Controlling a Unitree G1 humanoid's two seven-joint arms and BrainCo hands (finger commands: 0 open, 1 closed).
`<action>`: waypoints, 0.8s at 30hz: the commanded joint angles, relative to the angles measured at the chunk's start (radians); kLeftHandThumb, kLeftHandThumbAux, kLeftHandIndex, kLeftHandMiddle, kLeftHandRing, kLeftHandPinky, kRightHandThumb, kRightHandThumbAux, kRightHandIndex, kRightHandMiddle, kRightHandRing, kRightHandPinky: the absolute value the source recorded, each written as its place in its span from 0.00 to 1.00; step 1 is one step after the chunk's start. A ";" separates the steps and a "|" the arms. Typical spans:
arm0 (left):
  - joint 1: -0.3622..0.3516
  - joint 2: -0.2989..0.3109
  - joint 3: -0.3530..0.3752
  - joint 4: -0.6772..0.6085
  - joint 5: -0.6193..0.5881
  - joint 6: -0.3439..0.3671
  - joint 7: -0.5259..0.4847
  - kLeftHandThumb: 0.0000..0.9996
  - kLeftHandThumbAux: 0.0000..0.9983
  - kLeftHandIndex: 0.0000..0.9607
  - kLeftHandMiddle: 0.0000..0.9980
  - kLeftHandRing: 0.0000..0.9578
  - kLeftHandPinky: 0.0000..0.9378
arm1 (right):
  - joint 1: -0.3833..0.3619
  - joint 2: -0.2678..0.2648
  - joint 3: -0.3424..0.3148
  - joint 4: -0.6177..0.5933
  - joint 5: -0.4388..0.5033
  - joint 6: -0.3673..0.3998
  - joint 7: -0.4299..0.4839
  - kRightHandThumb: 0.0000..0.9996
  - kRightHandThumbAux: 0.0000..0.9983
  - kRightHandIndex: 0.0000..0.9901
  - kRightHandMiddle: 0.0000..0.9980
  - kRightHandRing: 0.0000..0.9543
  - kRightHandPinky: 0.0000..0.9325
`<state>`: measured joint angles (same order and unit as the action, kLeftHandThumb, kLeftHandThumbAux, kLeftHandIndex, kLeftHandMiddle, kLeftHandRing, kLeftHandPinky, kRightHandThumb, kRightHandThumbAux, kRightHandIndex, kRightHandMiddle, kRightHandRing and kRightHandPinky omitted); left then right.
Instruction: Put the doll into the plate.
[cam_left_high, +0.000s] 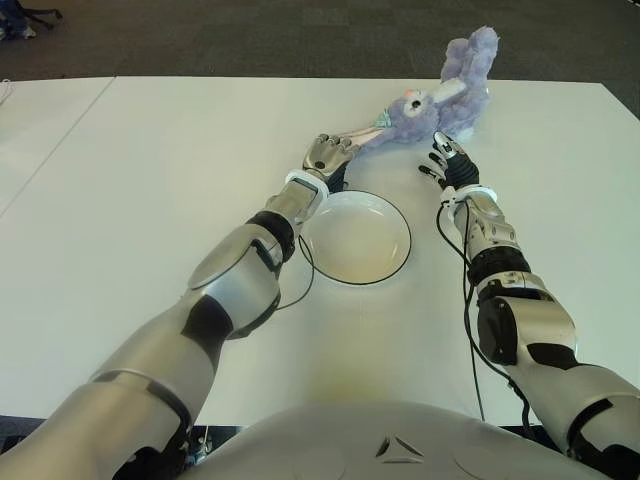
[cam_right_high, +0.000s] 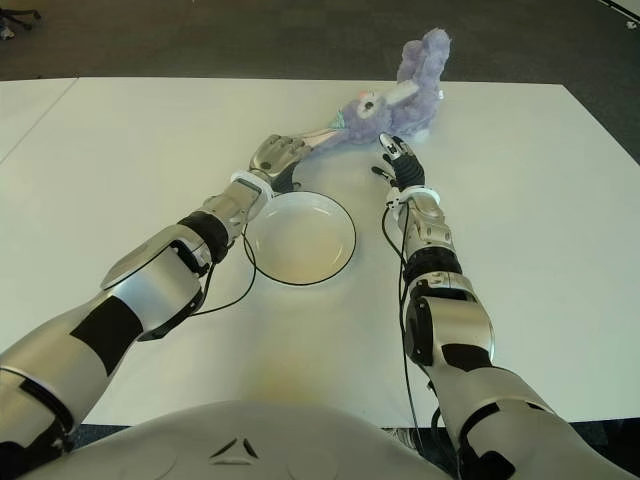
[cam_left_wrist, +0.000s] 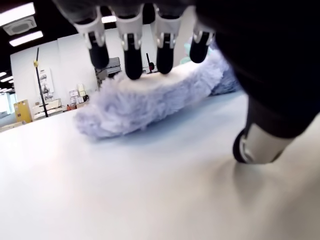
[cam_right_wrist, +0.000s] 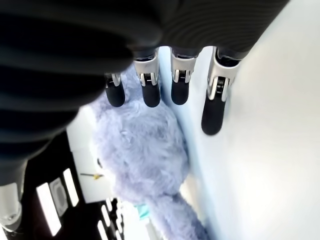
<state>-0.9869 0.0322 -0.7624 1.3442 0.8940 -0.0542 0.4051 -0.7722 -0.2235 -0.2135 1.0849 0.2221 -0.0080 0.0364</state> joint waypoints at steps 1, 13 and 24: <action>0.097 0.003 0.015 0.026 -0.021 -0.024 0.022 0.23 0.65 0.02 0.12 0.14 0.10 | -0.057 0.017 0.009 0.223 -0.073 0.001 -0.061 0.07 0.53 0.00 0.03 0.07 0.07; 0.094 -0.011 0.012 0.025 -0.022 -0.023 0.050 0.21 0.65 0.01 0.11 0.14 0.08 | -0.082 0.049 0.040 0.277 -0.195 0.023 -0.079 0.10 0.52 0.00 0.00 0.05 0.09; 0.102 -0.017 0.013 0.024 -0.026 -0.017 0.054 0.20 0.66 0.00 0.10 0.12 0.06 | -0.084 0.071 0.035 0.282 -0.239 0.032 -0.099 0.11 0.51 0.00 0.00 0.01 0.10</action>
<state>-0.9383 0.0250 -0.7420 1.3448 0.8642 -0.0714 0.4802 -0.9097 -0.1897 -0.1771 1.3179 0.0023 -0.0411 -0.0656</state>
